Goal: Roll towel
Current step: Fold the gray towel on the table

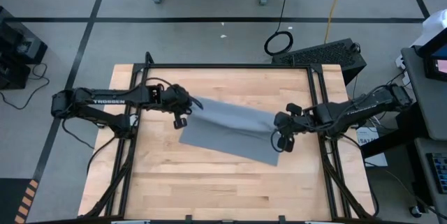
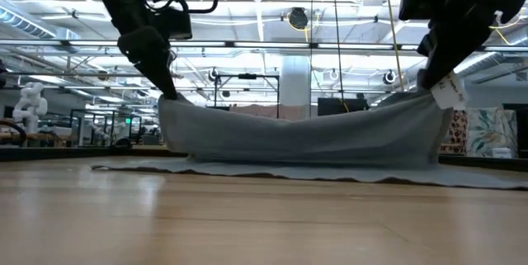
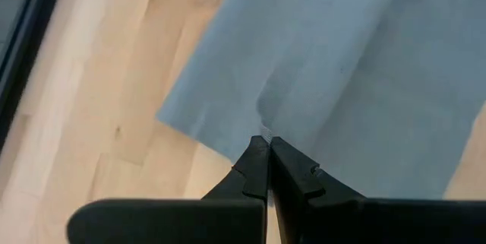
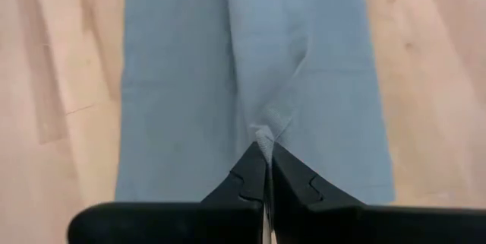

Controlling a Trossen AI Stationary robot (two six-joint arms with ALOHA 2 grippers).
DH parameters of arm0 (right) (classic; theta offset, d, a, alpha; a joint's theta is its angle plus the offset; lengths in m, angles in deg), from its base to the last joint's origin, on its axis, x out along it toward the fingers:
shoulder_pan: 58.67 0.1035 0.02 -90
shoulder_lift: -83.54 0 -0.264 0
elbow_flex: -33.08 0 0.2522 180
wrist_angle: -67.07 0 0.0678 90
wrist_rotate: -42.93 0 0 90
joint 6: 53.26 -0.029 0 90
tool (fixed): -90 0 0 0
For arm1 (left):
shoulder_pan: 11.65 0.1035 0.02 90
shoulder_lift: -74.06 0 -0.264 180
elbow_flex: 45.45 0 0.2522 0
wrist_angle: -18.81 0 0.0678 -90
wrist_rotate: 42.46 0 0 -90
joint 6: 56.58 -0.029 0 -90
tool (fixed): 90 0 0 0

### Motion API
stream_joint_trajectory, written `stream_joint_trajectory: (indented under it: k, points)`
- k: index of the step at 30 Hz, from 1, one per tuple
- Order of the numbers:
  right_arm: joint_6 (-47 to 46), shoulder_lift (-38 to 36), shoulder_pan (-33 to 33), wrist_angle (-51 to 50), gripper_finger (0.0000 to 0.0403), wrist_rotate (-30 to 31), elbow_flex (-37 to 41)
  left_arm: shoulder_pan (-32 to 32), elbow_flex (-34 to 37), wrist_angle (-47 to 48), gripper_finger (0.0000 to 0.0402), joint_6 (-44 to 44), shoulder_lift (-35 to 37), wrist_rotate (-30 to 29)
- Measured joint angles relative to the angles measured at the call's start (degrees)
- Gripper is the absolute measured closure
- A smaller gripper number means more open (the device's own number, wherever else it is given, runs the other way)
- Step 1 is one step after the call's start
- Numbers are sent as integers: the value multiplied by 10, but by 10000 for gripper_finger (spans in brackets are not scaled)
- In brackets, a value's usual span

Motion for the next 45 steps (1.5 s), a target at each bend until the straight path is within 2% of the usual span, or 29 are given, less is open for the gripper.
stream_joint_trajectory:
  k: [16, 27, 41, 45]
  points:
    - [-22, 0, 41, 13, 403, -13, 0, -66, 15, 14, 395, 31, 0, 17]
    - [-26, 0, 41, 32, 403, -30, 0, -75, 14, 30, 395, 46, 0, 17]
    - [-48, 0, 41, 32, 403, -82, 0, -81, 14, 30, 395, 59, 0, 21]
    - [-51, 0, 45, 32, 393, -84, 0, -94, 14, 30, 395, 61, 0, 21]
